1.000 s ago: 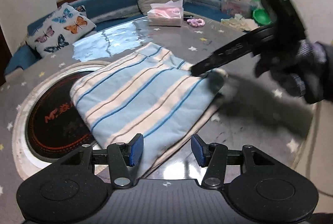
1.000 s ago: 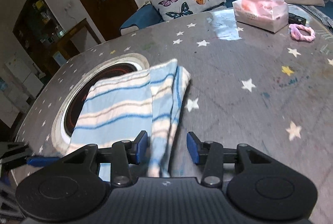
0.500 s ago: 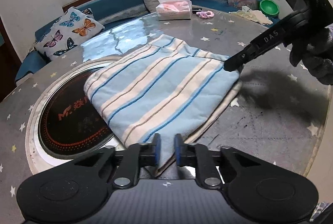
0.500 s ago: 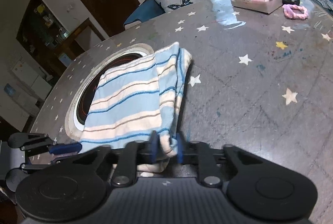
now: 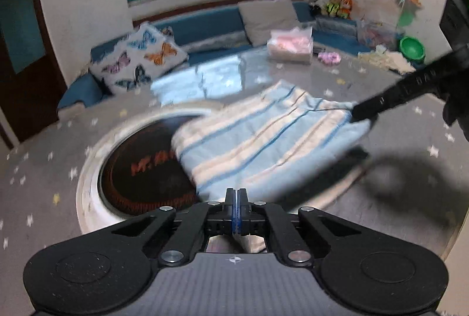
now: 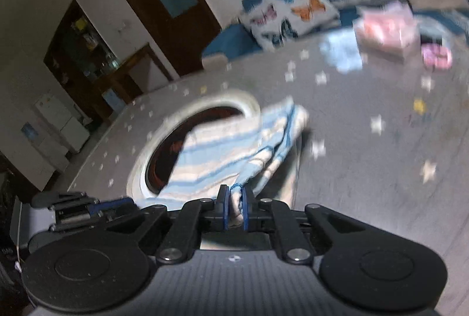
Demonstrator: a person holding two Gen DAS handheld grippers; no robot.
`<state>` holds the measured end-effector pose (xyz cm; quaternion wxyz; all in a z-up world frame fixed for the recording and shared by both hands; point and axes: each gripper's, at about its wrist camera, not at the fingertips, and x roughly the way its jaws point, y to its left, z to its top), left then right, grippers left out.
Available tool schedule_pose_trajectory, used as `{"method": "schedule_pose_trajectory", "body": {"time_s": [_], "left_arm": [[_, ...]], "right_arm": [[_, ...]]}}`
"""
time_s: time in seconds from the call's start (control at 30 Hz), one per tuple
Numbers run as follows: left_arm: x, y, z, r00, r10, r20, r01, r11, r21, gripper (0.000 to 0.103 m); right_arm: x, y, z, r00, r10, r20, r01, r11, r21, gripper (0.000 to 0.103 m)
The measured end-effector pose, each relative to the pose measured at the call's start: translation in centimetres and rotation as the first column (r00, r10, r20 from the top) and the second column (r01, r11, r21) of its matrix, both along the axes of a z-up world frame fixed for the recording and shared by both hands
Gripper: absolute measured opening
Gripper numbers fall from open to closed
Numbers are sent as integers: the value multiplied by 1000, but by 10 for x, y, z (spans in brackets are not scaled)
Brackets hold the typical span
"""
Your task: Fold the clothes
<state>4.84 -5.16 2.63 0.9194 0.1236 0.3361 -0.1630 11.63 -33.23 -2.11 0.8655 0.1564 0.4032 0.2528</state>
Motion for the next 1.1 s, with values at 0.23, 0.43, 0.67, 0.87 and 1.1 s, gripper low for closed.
{"method": "schedule_pose_trajectory", "body": {"time_s": [0.23, 0.43, 0.67, 0.87, 1.1], "left_arm": [[5, 10, -18, 996, 0, -93, 6, 998, 70, 2], [22, 16, 13, 999, 9, -47, -9, 1000, -7, 6], [84, 5, 16, 997, 32, -76, -37, 997, -67, 8], [129, 3, -3, 990, 66, -125, -75, 995, -69, 9], [158, 11, -31, 974, 126, -188, -137, 990, -45, 9]], "right_arm": [[-6, -5, -23, 999, 4, -36, -7, 997, -81, 19], [14, 2, 10, 996, 3, 87, 9, 991, -136, 19], [63, 30, -4, 992, 7, 128, 17, 983, -184, 19], [91, 47, -17, 988, 22, 150, 17, 968, -250, 19], [110, 50, -37, 992, 12, 128, 23, 963, -269, 18]]}}
